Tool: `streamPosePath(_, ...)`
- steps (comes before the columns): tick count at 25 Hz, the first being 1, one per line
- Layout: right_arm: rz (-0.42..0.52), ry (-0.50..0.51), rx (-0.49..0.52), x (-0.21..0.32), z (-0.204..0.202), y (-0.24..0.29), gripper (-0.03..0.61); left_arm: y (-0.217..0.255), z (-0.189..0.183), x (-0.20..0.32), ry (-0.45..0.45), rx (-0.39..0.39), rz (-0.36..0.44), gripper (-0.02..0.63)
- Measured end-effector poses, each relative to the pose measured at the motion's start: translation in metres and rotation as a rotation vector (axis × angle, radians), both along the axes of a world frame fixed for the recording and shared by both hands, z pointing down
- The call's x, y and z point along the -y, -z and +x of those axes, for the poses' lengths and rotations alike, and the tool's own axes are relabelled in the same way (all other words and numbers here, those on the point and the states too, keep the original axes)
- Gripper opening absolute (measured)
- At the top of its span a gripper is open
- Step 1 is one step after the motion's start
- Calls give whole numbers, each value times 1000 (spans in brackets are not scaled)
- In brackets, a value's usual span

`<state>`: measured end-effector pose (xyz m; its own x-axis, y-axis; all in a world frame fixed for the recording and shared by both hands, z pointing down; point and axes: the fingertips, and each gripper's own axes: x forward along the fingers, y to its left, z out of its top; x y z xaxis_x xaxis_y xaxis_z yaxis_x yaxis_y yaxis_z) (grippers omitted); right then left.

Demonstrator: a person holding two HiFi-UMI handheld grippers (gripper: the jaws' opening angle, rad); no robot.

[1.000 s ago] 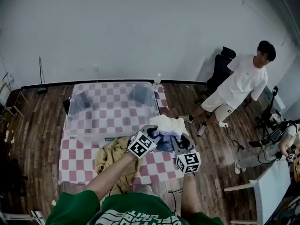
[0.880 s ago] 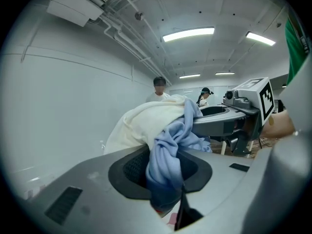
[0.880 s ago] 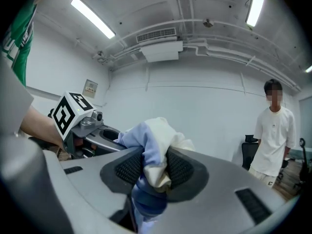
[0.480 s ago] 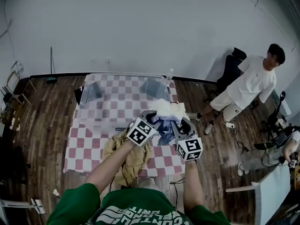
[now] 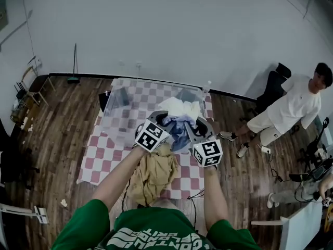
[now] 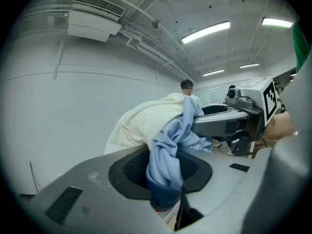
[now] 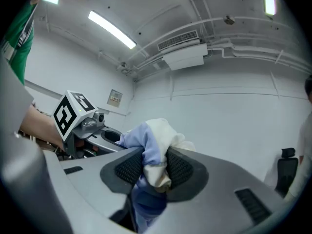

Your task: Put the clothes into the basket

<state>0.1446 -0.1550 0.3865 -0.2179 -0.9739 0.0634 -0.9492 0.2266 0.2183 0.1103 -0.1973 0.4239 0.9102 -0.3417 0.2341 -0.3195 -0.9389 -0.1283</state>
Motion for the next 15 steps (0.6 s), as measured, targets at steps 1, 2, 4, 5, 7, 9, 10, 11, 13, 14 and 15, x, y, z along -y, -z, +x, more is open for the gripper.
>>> streamPosePath(1, 0, 17, 2, 8, -4, 0, 137, 1, -5, 8, 17, 3, -1, 98)
streamPosePath(2, -2, 33, 5, 17, -7, 1, 137, 1, -8, 16, 33, 7, -1, 98)
streamPosePath(4, -6, 65, 11, 34, -12, 1, 137, -1, -16, 33, 65, 18, 1, 98)
streamPosePath(5, -7, 82, 13, 44, -16, 2, 137, 0, -20, 41, 80, 20, 1, 98)
streamPosePath(7, -6, 117, 14, 62, -24, 4, 136, 5, -29, 57, 108, 19, 4, 98)
streamPosePath(9, -6, 147, 13, 76, -30, 5, 137, 7, -37, 69, 137, 17, 4, 98)
streamPosePath(10, -7, 160, 11, 83, -33, 4, 135, 6, -40, 75, 150, 18, 3, 98)
streamPosePath(11, -8, 172, 9, 89, -36, 3, 137, 4, -43, 80, 161, 21, 1, 98)
streamPosePath(13, -12, 193, 8, 100, -40, 0, 136, 0, -48, 90, 183, 30, -4, 98)
streamPosePath(14, -15, 202, 9, 105, -42, -2, 136, -3, -51, 94, 191, 37, -9, 98)
streamPosePath(15, -18, 210, 11, 109, -44, -4, 137, -5, -52, 98, 197, 43, -12, 98)
